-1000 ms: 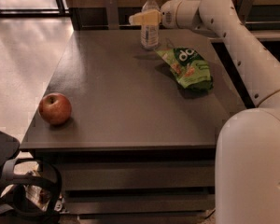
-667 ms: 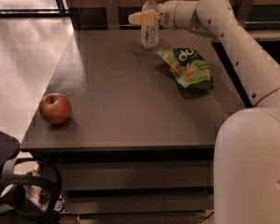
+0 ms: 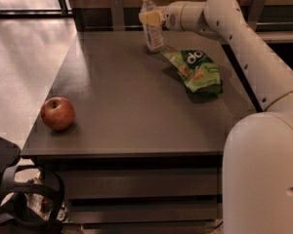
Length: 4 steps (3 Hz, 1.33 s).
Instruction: Move blue plastic bottle near apple
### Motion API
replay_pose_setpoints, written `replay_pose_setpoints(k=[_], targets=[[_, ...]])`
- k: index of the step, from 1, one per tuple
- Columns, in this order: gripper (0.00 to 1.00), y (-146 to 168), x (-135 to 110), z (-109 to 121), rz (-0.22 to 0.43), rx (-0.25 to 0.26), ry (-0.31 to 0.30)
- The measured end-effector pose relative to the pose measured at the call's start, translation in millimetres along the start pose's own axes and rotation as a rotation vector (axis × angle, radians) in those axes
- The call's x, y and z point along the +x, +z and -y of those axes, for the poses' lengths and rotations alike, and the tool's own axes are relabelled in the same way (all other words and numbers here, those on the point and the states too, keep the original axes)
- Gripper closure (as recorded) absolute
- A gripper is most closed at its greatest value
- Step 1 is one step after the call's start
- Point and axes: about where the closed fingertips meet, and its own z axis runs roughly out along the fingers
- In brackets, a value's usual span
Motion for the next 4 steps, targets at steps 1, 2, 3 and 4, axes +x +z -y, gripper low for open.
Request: replay_pose_setpoints(k=[1,2,3,4], targets=[[1.0,4,2,-3,-0.002,-0.006,0.001],[1.0,4,2,-3,-0.002,-0.007,0.001],[1.0,-14,-18,-12,-0.013,0.004,-0.04],[1.0,-64,-55,-34,0.006,0.035,-0.105]])
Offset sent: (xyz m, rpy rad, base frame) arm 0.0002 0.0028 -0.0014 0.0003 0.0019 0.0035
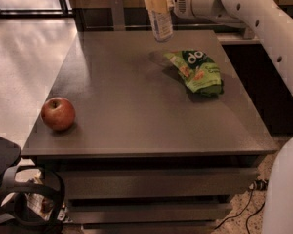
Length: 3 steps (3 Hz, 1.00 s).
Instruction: Move blue plastic bottle near apple
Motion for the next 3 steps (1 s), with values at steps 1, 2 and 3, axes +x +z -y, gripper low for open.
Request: replay_pose_setpoints(k=[1,2,3], targets=[[1.0,-43,-15,-25,0.042,-0.045,0.03],[1.0,-78,-19,-56,0.082,-0.103,0.072],[1.0,-111,-10,-131,0.104,-0.215,0.145]])
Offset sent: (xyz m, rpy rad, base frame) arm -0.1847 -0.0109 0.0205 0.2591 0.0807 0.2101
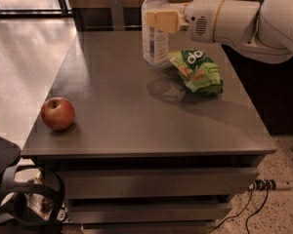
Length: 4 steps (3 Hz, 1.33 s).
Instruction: Move blue plastic bottle near apple
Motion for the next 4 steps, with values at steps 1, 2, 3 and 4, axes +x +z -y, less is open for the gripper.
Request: replay_pose_setpoints(k=[1,2,3,4], targets=[[1.0,-1,15,-49,0.009,-0.065,0.027],[1.0,13,30,-100,0.027,-0.188,0.021],[1.0,23,36,-117,0.01,-0.193,0.022],[1.0,29,44,-133,-0.005,-0.192,0.024]])
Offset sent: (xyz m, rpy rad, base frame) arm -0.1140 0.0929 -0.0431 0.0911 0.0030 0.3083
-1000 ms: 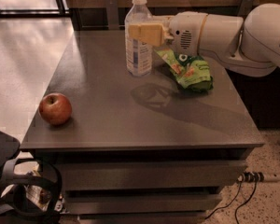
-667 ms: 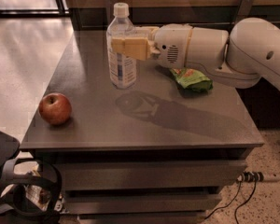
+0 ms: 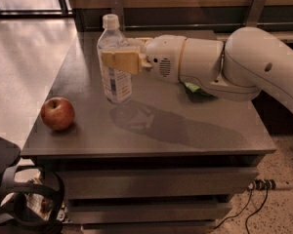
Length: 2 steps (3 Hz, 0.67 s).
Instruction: Move blue plastic bottle near apple
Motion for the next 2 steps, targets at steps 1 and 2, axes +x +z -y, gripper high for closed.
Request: replay_pose_setpoints(k=[1,2], targets=[[1.0,12,18,-23,-0.025,0.002,-0.006],[1.0,16,35,-32,-0.039,0.0,-0.007]])
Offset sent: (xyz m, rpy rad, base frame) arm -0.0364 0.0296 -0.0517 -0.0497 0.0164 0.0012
